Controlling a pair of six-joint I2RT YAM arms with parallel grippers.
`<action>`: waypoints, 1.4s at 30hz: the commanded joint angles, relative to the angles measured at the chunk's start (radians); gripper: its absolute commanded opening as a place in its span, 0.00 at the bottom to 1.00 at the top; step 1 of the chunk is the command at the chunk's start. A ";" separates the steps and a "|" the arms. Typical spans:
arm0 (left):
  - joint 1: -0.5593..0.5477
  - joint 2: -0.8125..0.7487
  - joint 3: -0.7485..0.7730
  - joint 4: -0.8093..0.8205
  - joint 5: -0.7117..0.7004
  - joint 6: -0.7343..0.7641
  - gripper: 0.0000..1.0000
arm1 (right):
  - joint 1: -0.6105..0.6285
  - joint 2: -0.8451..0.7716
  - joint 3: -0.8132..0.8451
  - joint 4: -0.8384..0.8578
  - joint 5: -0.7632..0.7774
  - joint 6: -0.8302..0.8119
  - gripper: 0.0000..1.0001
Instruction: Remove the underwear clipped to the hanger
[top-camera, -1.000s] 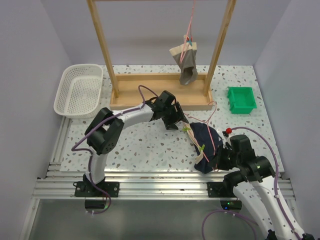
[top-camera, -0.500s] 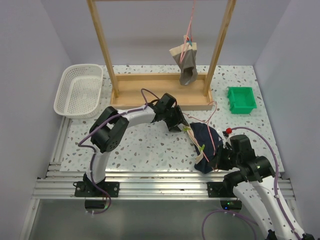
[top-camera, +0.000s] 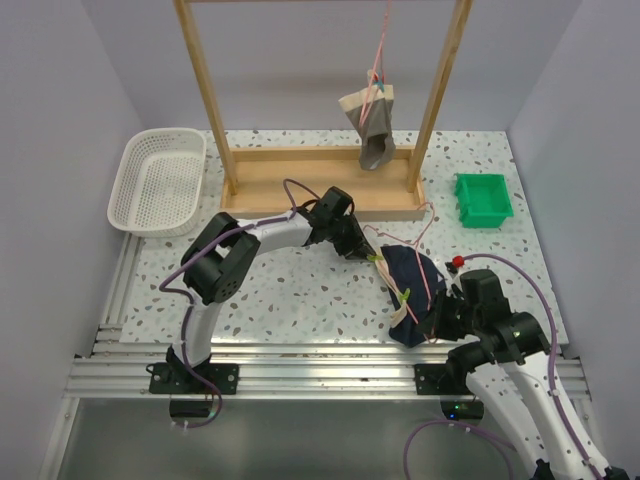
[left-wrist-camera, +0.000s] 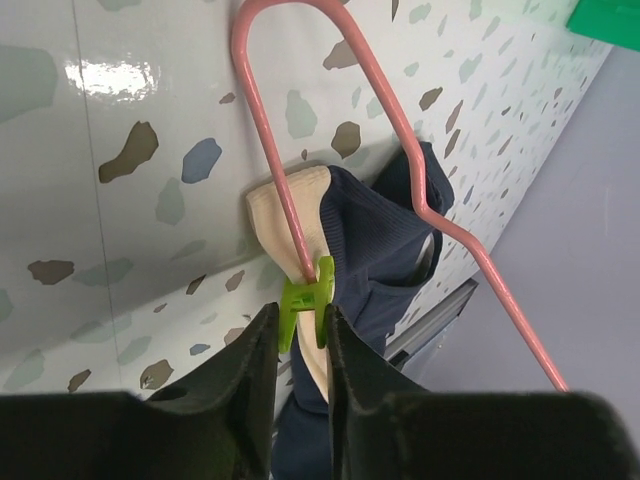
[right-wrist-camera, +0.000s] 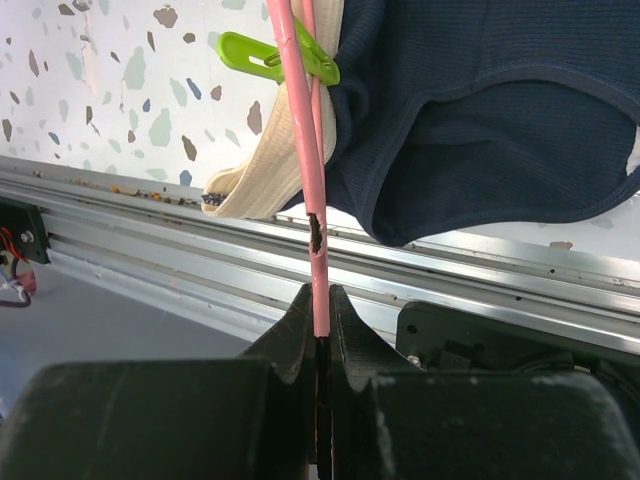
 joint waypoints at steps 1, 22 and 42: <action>-0.006 0.005 0.016 0.053 0.019 -0.010 0.20 | 0.001 0.003 -0.003 0.011 0.028 0.010 0.00; 0.024 -0.296 -0.180 -0.005 0.045 0.142 0.00 | 0.001 0.006 0.007 -0.009 0.076 0.052 0.00; 0.101 -0.596 -0.614 0.047 -0.138 0.290 0.67 | 0.000 0.049 0.037 0.011 0.009 -0.007 0.00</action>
